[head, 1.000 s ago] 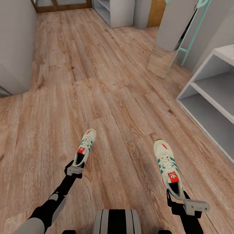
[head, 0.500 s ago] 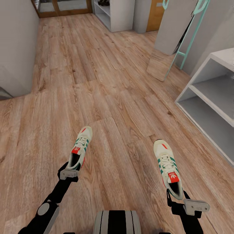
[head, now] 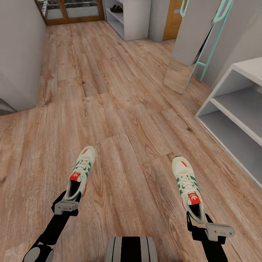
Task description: Pick up the two gym shoes and the two sandals from the corridor floor and place them onto the hallstand (shoe rack) in the corridor, making sure they are on the rack and not on the floor. Arrange them so the two gym shoes are next to each other and the two sandals are next to each other.
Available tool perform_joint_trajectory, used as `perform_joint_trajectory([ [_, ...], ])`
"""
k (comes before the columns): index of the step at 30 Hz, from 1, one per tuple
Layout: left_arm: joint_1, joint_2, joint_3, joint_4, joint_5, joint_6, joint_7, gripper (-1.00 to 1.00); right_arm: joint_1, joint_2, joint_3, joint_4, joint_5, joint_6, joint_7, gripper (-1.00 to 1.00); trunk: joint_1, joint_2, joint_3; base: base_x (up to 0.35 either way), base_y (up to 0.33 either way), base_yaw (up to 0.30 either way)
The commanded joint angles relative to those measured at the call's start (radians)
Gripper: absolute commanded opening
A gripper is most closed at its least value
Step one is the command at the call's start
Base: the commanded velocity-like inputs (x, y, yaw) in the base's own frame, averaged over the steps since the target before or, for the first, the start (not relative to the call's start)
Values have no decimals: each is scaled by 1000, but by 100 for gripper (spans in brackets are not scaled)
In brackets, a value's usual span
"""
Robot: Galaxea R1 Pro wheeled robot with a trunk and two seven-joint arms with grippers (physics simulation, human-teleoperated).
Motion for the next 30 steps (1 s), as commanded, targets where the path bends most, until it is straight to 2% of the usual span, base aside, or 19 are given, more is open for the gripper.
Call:
perform_joint_trajectory([
  [1, 6, 0, 2, -4, -1, -1, 1, -100, 0, 0, 0, 0, 0, 0, 0, -100, 0, 0, 2, 0, 0, 0],
  [12, 41, 0, 33, -15, 0, -26, 0, -100, 0, 0, 0, 0, 0, 0, 0, -100, 0, 0, 19, 0, 0, 0],
  [23, 46, -3, 30, -1, -6, -30, -7, -100, 0, -1, -5, 1, 0, 1, 1, -100, 0, 0, 26, 0, 0, 0],
  [27, 23, -26, 36, 22, -7, -53, -2, -100, -23, -23, 18, 23, -23, 24, -22, -100, 0, 0, 26, 0, 0, 0],
  [30, 21, -28, 36, 39, -7, -70, -2, -100, -39, -40, 35, 40, -39, 41, -38, -100, 0, 0, 26, 0, 0, 0],
])
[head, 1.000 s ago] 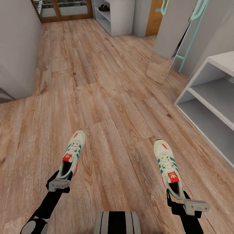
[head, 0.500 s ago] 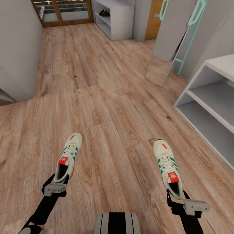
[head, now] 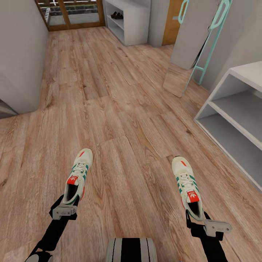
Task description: Pick up the two gym shoes and the two sandals from the corridor floor and place them onto the hallstand (shoe rack) in the corridor, making sure they are on the rack and not on the floor. Arrange them so the two gym shoes are next to each other and the two sandals are next to each other.
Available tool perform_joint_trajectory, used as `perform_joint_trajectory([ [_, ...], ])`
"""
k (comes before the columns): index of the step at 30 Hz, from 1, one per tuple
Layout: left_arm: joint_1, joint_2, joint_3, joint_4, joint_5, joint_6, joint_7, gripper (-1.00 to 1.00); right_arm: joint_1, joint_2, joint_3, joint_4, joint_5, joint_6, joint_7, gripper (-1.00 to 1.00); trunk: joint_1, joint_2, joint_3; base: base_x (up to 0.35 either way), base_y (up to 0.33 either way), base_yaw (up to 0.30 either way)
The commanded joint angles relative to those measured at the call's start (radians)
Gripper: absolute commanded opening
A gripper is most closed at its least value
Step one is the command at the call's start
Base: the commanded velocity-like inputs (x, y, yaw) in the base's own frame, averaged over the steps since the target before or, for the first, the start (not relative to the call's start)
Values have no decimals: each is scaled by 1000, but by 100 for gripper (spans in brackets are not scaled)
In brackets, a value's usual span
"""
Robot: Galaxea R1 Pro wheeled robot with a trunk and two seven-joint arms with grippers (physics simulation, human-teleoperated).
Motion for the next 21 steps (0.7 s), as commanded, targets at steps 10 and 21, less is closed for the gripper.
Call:
perform_joint_trajectory([
  [10, 0, 0, 0, 57, 0, -17, 0, -100, -56, -14, 26, 57, -34, 56, -46, -100, 0, 0, 0, 0, 0, 0],
  [21, 0, 0, 0, 116, 0, -17, 0, -100, -118, -14, 26, 118, -34, 118, -46, -100, 0, 0, 0, 0, 0, 0],
])
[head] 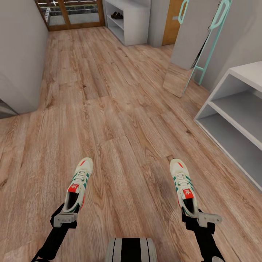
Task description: Pick up the two gym shoes and the two sandals from the corridor floor and place them onto the hallstand (shoe rack) in the corridor, making sure they are on the rack and not on the floor. Arrange them so the two gym shoes are next to each other and the two sandals are next to each other.
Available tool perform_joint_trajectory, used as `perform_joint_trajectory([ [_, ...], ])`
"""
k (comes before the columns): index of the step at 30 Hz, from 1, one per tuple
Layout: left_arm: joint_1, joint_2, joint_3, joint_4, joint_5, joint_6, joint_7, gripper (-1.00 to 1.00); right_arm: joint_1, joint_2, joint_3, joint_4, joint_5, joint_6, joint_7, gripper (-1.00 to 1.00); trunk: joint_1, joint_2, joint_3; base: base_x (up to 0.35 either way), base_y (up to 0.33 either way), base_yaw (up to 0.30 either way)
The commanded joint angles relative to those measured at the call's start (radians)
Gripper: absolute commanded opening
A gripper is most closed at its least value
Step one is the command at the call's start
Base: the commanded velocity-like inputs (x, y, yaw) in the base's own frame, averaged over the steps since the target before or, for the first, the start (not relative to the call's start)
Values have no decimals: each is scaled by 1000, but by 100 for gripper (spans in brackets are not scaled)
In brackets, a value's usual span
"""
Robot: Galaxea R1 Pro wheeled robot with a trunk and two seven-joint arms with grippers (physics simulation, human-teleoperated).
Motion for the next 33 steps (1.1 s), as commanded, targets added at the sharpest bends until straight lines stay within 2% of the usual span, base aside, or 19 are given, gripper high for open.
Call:
perform_joint_trajectory([
  [1, 2, 2, 1, -6, 1, 6, 0, -100, -6, 6, -6, -6, 6, 6, 6, -100, 0, 0, 0, 18, 0, 0],
  [3, 7, 2, 1, -17, 3, 17, -1, -100, -13, 17, -17, -12, 17, 17, 17, -100, 0, 0, 0, 36, 0, 0],
  [10, 17, 2, 1, -22, 7, 30, -4, -100, 26, 56, -56, 9, 55, -23, 56, -100, 0, 0, 0, 219, 0, 0],
  [15, 17, 2, 1, -22, 7, 31, -5, -100, 55, 59, -57, 12, 83, -51, 72, -100, 0, 0, 0, 304, 0, 0],
  [16, 18, 2, 1, -22, 7, 31, -6, -100, 158, 60, -53, 13, 90, -145, 73, -100, 0, 0, 0, 320, 0, 0],
  [24, 18, 2, 3, -22, 8, 22, -6, -100, 162, 61, -38, 15, 93, -149, 67, -100, 0, 0, 0, 267, 0, 0],
  [28, 18, 2, 1, -21, 8, 20, -5, -100, 163, 60, -11, 15, 94, -152, 58, -100, 0, 0, 0, 71, -36, 9],
  [33, 18, 1, 3, -21, 9, 17, -5, -100, 163, 61, 2, 15, 94, -152, 28, -100, 0, 0, 0, 151, -116, 177],
])
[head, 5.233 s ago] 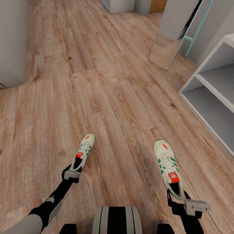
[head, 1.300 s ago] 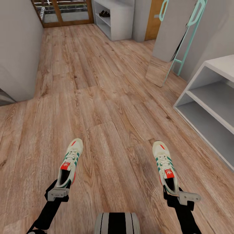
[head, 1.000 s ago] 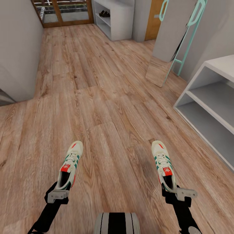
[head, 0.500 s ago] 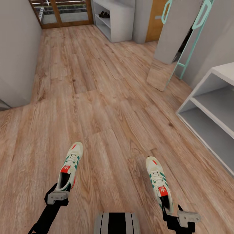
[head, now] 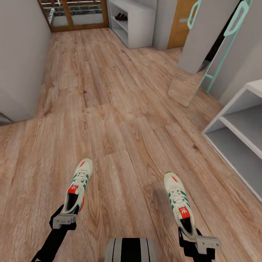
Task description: Pick up the two gym shoes and the two sandals from the corridor floor and place them onto the hallstand (shoe rack) in the corridor, making sure they are on the rack and not on the floor. Arrange them so the two gym shoes are next to each other and the two sandals are next to each other.
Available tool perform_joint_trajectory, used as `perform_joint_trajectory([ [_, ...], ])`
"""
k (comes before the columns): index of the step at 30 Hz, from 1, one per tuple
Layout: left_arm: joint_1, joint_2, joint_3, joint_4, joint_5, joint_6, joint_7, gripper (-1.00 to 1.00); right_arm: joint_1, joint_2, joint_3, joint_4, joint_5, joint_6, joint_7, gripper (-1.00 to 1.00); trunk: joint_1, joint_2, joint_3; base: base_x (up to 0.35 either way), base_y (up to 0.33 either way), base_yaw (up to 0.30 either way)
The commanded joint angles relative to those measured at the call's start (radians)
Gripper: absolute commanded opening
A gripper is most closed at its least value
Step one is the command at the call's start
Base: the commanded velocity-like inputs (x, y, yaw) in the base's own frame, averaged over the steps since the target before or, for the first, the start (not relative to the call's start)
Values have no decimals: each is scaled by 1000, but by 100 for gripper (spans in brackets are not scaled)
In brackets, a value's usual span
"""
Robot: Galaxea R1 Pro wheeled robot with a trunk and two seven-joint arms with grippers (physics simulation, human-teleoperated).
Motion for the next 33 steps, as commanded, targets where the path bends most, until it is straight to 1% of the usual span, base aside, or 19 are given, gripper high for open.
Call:
perform_joint_trajectory([
  [1, 0, 0, 0, 0, 0, 0, 0, -100, 0, 0, 0, 0, 0, 0, 0, -100, 0, 0, 0, 104, -80, 223],
  [6, 0, 0, 1, 0, 0, -1, -1, -100, 0, 0, 5, 1, 0, 0, -26, -100, 0, 0, 0, 57, -44, 255],
  [15, 0, -1, 1, 0, 0, -1, 0, -100, 0, -1, 35, 1, 1, 0, -54, -100, 0, 0, 0, 18, -14, 282],
  [19, 0, -1, 0, 0, 0, -2, -1, -100, 1, -1, 42, 1, 1, -1, -67, -100, 0, 0, 1, 5, -4, 291],
  [33, 0, -1, -3, 1, -1, -2, -1, -100, 1, -1, 50, 3, 1, -3, -81, -100, 0, 0, 11, 1, -1, 274],
])
